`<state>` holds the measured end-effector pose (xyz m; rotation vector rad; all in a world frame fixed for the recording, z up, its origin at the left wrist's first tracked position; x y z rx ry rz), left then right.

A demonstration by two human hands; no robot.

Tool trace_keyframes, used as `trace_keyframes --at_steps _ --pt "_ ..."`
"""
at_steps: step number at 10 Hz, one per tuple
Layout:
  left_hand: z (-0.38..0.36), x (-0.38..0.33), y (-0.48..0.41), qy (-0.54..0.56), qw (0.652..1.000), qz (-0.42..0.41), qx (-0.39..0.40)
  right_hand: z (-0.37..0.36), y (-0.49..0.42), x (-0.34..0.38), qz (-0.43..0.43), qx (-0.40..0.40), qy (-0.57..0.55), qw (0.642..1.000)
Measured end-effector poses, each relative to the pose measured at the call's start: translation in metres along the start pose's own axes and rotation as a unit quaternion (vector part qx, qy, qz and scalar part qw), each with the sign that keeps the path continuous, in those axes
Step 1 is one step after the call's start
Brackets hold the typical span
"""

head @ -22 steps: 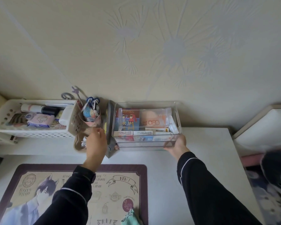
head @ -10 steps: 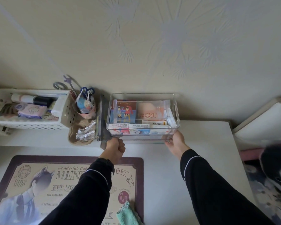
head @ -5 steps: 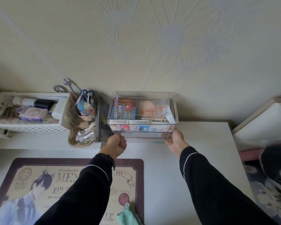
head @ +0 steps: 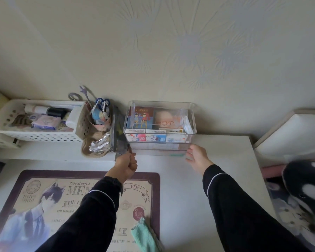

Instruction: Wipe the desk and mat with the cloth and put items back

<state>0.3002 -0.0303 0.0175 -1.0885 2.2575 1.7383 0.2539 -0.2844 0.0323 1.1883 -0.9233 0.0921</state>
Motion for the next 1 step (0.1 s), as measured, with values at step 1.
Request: trace_keyframes --at_steps 1 --pt "0.0083 0.0001 0.0201 0.007 0.999 -0.008 0.032 0.0030 0.0328 -0.0001 0.018 0.016 0.003 1.000"
Point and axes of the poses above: each hand's wrist, its own y-axis away from the middle knuckle, its own z-axis out of the back of the hand, x = y × z, the point moved 4 cm from there along -y, towards the middle knuckle, and after that the axes turned 7 degrees about y, right-handed, at the moved point
